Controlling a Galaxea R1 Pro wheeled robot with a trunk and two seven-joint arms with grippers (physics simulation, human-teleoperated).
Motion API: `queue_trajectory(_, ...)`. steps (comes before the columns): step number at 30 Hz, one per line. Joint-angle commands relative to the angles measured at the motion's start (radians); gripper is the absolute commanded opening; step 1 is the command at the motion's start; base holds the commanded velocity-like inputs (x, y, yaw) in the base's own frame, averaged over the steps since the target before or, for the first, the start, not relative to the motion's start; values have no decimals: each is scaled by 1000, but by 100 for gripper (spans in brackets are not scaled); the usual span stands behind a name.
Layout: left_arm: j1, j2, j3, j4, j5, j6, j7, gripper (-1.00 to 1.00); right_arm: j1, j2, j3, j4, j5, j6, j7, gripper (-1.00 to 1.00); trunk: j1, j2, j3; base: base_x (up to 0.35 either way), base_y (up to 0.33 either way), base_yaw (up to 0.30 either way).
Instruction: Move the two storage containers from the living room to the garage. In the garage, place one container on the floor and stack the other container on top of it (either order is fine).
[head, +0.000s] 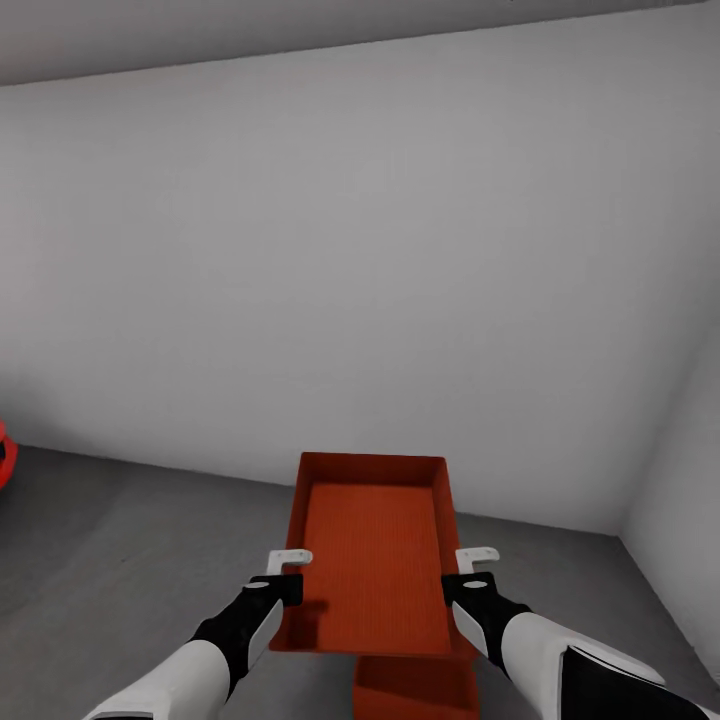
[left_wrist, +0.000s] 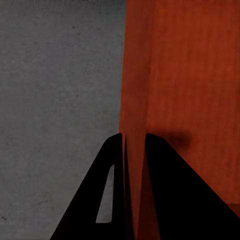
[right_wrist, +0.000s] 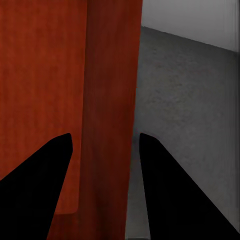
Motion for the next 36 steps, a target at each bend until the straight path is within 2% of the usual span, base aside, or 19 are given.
queue_trajectory(1,0,5,23,-11,-17,7,1,-100,0,-1,15,7,-11,3,-3,-100,0,-1,0,0,0,-250)
queue_trajectory(28,0,5,25,-11,-17,12,1,-100,0,-1,15,7,-11,3,-3,-100,0,-1,0,0,0,-252)
queue_trajectory(36,0,5,25,-11,-15,13,-3,-100,0,-1,15,6,-11,3,-3,-100,0,-1,0,222,72,-252)
